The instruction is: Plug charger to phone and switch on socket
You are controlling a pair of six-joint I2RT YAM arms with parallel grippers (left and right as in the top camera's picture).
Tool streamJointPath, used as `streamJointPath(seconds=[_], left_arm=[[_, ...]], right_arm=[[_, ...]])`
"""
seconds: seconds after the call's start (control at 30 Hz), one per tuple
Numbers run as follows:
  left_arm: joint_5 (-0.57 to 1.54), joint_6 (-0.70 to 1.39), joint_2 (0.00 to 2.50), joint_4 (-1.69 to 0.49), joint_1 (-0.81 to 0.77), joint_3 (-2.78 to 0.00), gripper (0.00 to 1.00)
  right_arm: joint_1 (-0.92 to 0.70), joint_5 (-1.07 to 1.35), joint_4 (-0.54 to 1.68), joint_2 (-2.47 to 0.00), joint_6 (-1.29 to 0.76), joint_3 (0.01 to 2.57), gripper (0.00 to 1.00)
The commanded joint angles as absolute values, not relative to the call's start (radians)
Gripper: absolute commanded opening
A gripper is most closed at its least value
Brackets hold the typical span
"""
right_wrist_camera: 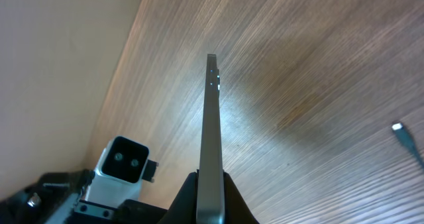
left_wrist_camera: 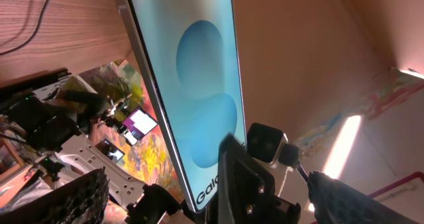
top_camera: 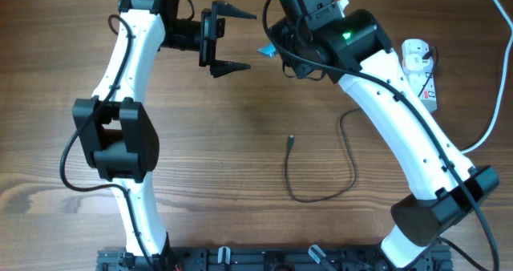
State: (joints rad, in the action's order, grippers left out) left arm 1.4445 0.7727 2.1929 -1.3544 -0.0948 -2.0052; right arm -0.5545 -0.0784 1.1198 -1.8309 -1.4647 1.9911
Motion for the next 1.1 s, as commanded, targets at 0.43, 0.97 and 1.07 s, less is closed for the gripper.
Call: streamJointPath(seconds=[0.43, 0.97, 1.07], left_arm=[[1.468, 0.768, 2.160, -1.355, -0.094, -2.010, 0.80], [1.300, 0.926, 2.160, -1.301, -0.151, -2.010, 0.75], [1.300, 1.007, 2.160, -1.276, -0.151, -2.010, 0.70]], right_arm=[[-0.556, -0.043, 1.107, -1.820, -1.690, 2.008, 0.04], [-0.584, -0.123, 1.123, -1.829, -1.836, 2.003, 0.04], [-0.586, -0.122, 1.116, -1.829, -1.863, 2.003, 0.04]])
